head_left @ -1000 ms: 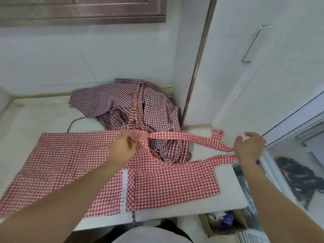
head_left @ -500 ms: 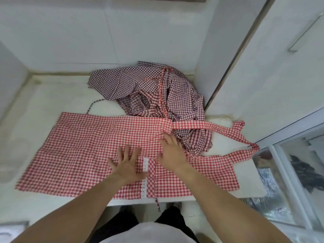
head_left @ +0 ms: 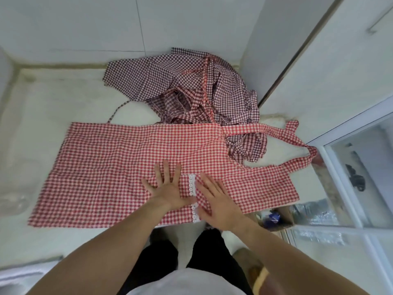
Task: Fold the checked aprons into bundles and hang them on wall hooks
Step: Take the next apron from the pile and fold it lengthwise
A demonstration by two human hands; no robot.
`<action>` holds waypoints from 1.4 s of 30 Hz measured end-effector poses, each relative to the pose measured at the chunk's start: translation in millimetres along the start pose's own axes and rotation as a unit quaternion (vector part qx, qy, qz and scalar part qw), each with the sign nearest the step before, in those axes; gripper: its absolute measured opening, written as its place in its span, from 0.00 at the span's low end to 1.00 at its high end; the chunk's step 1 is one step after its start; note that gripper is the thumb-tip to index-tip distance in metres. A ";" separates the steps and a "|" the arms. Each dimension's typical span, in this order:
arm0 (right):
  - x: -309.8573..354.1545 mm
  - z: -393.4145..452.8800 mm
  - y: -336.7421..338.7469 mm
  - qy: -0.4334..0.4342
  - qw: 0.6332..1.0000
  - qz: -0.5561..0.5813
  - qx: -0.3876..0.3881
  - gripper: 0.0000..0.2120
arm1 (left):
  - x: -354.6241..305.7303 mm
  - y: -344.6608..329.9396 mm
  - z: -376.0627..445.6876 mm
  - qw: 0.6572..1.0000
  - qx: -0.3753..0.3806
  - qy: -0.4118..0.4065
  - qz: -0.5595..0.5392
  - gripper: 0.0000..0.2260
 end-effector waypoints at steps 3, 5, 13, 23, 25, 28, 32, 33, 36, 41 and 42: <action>-0.5 -13.6 -18.1 0.000 0.996 -0.030 0.089 0.44 | -2.3 0.8 -3.1 1.000 -0.024 -0.016 -0.002 0.57; -2.4 -17.4 -25.0 0.014 0.988 -0.090 0.126 0.47 | -4.7 -1.4 -11.3 0.997 -0.070 -0.023 -0.025 0.54; -20.7 -23.1 -25.6 -0.002 0.974 -0.090 0.208 0.37 | -38.3 -37.4 -67.9 0.962 -0.217 -0.150 -0.070 0.43; -38.2 -27.6 10.1 -0.031 0.977 0.013 0.210 0.24 | 11.1 -4.5 -83.5 0.958 -0.283 -0.036 -0.018 0.26; -54.9 -41.0 16.3 -0.046 0.980 -0.003 0.193 0.24 | 22.1 -10.7 -89.4 0.951 -0.303 -0.043 -0.031 0.25; -70.8 -60.0 20.2 -0.057 0.978 -0.013 0.202 0.25 | 19.3 -6.0 -104.6 0.954 -0.286 -0.032 -0.080 0.23; -74.1 -75.9 30.9 -0.086 0.962 0.024 0.258 0.23 | 11.0 -3.2 -99.6 0.983 -0.182 -0.001 -0.009 0.21; -73.4 -76.1 38.0 -0.090 0.958 0.035 0.271 0.23 | 8.9 -2.2 -96.7 0.989 -0.144 -0.008 -0.008 0.21; -69.1 -63.9 63.4 -0.091 0.946 0.063 0.305 0.23 | 13.4 0.1 -88.9 0.999 -0.040 -0.006 -0.021 0.14; -73.0 -27.8 103.3 -0.091 0.933 0.019 0.347 0.28 | 37.2 22.9 -84.5 0.997 0.061 0.032 0.039 0.23; -71.6 -19.1 110.4 -0.081 0.935 0.014 0.345 0.26 | 44.5 26.9 -83.0 0.996 0.073 0.033 0.038 0.24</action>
Point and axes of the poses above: each hand's wrist, its own z-axis towards the middle knuckle, its own y-axis out of the back of the hand, x = y × z, the point moved 9 cm from there along z, towards the middle knuckle, and after that the axes turned 5 degrees about -x, right-handed, at the moved point
